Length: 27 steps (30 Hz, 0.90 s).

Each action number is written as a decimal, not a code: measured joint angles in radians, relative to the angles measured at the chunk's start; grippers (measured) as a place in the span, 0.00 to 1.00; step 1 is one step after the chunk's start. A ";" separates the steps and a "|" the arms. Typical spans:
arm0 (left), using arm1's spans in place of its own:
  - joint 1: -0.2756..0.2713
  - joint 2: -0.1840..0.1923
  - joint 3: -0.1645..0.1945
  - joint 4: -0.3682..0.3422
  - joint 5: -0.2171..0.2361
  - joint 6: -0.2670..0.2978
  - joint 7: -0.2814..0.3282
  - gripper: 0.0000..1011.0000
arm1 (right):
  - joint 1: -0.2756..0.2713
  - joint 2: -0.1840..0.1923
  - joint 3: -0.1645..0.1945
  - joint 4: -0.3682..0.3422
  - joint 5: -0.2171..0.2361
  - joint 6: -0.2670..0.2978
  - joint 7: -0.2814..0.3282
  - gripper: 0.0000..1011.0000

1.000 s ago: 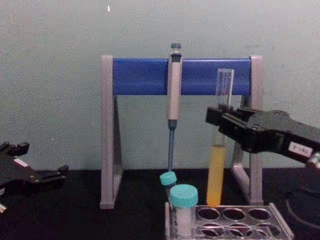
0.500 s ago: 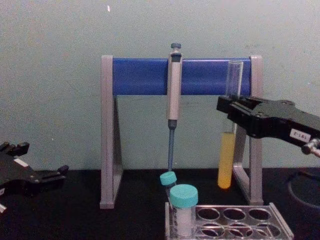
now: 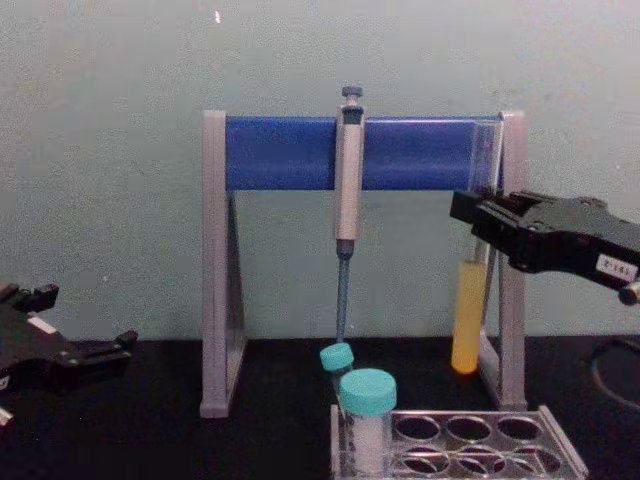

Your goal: Pick up the test tube from the test tube rack, shake it, then place it back into the test tube rack.

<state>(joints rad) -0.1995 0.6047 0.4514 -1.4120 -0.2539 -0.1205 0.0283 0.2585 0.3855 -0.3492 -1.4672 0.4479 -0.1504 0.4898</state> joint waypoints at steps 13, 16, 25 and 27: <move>0.000 0.000 0.000 0.000 0.000 0.000 0.000 0.99 | -0.070 0.048 0.026 -0.094 -0.009 0.035 -0.017 0.22; 0.000 0.000 0.000 0.000 0.000 0.000 0.000 0.99 | -0.093 0.061 0.028 -0.123 -0.008 0.042 -0.017 0.22; 0.000 0.000 0.000 0.000 0.000 0.000 0.000 0.99 | -0.117 0.065 0.000 -0.151 0.009 0.054 0.015 0.22; 0.000 0.000 0.000 0.000 0.000 0.000 0.000 0.99 | -0.108 0.058 -0.013 -0.137 0.016 0.053 0.026 0.22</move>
<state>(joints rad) -0.1995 0.6047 0.4514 -1.4120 -0.2539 -0.1205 0.0283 0.1502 0.4432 -0.3618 -1.6043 0.4635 -0.0974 0.5155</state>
